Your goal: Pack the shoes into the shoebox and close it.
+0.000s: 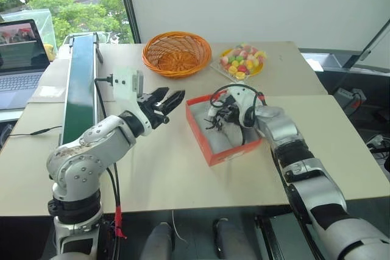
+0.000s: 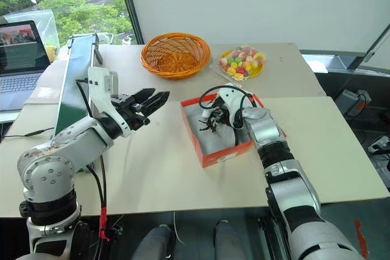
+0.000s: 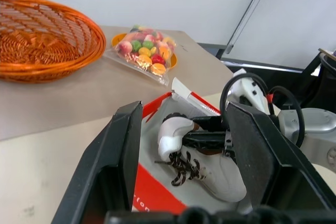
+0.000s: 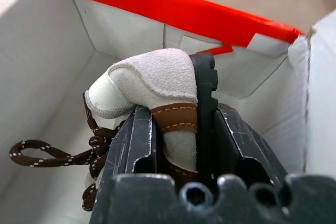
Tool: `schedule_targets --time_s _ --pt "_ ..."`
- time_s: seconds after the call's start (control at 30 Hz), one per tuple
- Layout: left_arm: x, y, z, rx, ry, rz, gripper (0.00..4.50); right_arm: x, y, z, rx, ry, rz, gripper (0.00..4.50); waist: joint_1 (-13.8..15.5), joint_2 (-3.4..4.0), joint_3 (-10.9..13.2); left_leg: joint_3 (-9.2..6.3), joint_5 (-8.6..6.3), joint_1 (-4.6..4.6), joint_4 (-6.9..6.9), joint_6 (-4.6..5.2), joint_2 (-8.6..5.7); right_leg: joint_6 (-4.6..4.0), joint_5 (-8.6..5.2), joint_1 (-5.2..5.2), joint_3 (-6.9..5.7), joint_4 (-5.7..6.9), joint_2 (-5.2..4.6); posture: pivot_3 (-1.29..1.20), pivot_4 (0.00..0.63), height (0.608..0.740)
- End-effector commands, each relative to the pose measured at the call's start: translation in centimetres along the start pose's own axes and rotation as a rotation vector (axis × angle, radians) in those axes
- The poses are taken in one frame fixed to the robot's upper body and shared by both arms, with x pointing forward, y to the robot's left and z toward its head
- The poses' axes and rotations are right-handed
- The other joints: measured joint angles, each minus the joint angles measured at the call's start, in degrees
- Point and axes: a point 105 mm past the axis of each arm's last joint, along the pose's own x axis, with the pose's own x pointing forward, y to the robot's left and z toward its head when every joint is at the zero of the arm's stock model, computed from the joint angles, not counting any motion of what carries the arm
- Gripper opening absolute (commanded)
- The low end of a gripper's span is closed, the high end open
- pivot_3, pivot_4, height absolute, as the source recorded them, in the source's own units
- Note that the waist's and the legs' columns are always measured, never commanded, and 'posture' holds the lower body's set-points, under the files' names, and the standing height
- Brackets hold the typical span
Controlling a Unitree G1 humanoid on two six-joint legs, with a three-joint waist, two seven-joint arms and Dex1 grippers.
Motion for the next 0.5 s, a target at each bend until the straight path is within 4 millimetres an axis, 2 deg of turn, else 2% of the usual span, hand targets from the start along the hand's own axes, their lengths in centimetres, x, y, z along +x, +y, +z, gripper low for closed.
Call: schedule_targets --time_s 0.03,0.23,0.3,0.33,0.5 --pt "-0.4 -0.6 1.2 0.029 -0.048 -0.020 2.72 -0.4 -0.7 2.5 -0.130 -0.061 -0.039 0.98 0.03 0.00 0.00 0.00 0.00 -0.01 0.00 0.00 0.00 0.00 0.00 0.00 0.00 0.00 0.00 0.00 0.150 0.740" --pt "-0.2 -0.7 1.4 0.038 -0.048 -0.025 2.72 -0.1 -0.3 2.2 -0.169 -0.046 -0.040 0.98 0.05 0.00 0.00 0.00 0.00 -0.01 0.00 0.00 0.00 0.00 0.00 0.00 0.00 -0.01 0.00 0.00 0.150 0.740" --pt "-0.2 -0.8 1.5 0.042 -0.051 -0.029 2.72 -0.1 -0.3 2.3 -0.175 -0.050 -0.047 1.97 0.04 0.00 0.00 0.00 0.00 -0.01 0.00 0.00 0.00 0.00 0.00 0.00 0.00 -0.01 0.00 0.00 0.150 0.740" --pt "-0.2 -0.8 1.6 0.045 -0.052 -0.030 2.72 -0.1 -0.3 2.5 -0.181 -0.062 -0.053 2.14 0.04 0.00 0.00 0.00 0.00 -0.01 0.00 0.00 0.00 0.00 0.00 0.00 0.00 0.00 0.00 0.00 0.150 0.740" --pt "-0.1 -0.9 1.9 0.052 -0.058 -0.035 2.72 -0.4 -0.5 3.5 -0.229 -0.093 -0.091 3.88 0.05 0.00 0.00 -0.01 0.00 0.00 0.00 0.00 0.00 0.00 0.00 0.00 0.00 0.00 0.00 0.00 0.150 0.740"
